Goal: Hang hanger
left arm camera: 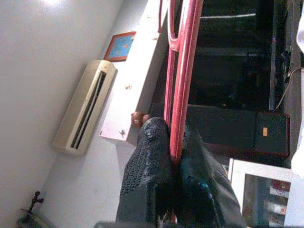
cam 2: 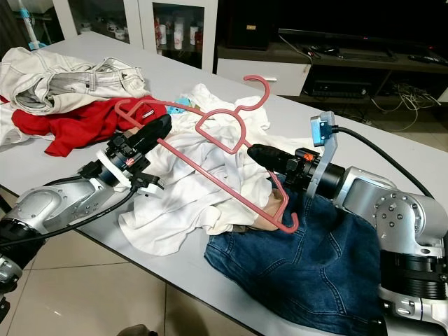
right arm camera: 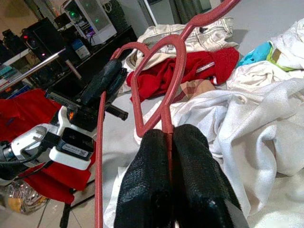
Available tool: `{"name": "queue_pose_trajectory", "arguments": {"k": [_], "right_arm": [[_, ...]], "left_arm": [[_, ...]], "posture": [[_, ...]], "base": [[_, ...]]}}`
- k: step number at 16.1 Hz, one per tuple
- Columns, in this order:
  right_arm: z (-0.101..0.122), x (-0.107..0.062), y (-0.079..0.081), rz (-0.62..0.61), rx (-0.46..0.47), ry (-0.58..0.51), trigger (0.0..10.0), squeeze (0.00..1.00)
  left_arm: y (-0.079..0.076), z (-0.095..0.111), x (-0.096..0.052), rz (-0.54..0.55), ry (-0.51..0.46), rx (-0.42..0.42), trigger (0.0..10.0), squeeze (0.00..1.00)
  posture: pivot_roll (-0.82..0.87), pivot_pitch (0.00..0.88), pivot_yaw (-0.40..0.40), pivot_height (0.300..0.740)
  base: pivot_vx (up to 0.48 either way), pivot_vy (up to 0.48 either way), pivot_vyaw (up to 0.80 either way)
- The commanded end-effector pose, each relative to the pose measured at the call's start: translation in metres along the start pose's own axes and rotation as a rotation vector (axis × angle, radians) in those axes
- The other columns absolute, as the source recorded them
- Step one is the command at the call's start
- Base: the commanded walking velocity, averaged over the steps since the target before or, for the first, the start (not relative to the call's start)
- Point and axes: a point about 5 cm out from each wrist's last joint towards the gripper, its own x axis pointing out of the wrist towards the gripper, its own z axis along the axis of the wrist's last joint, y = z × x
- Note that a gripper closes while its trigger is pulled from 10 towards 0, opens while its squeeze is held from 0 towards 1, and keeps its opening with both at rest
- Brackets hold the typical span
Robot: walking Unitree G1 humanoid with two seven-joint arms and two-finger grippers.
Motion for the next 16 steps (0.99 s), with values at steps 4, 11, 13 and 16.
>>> {"name": "queue_pose_trajectory", "arguments": {"k": [4,11,13,16], "right_arm": [[0.006,-0.004,0.001,-0.015,-0.018,-0.031,0.0,0.0],[0.008,-0.006,-0.013,-0.11,-0.003,-0.049,0.0,0.0],[0.009,-0.007,-0.018,-0.146,0.001,-0.057,0.0,0.0],[0.008,-0.01,-0.03,-0.236,0.001,-0.057,0.0,0.0]], "left_arm": [[0.002,0.003,0.008,0.014,-0.032,0.002,10.0,0.15],[0.01,0.001,0.008,0.079,-0.042,0.04,10.0,0.0],[0.012,0.001,0.007,0.098,-0.048,0.055,10.0,0.0],[0.013,-0.002,0.003,0.099,-0.048,0.079,10.0,0.0]], "posture": [[-0.06,0.0,-0.064,0.74],[-0.05,0.0,-0.064,0.74],[-0.05,0.0,-0.064,0.74],[-0.05,0.0,-0.063,0.74]], "base": [[0.0,0.0,0.0],[0.0,0.0,0.0],[0.0,0.0,0.0],[0.0,0.0,0.0]]}}
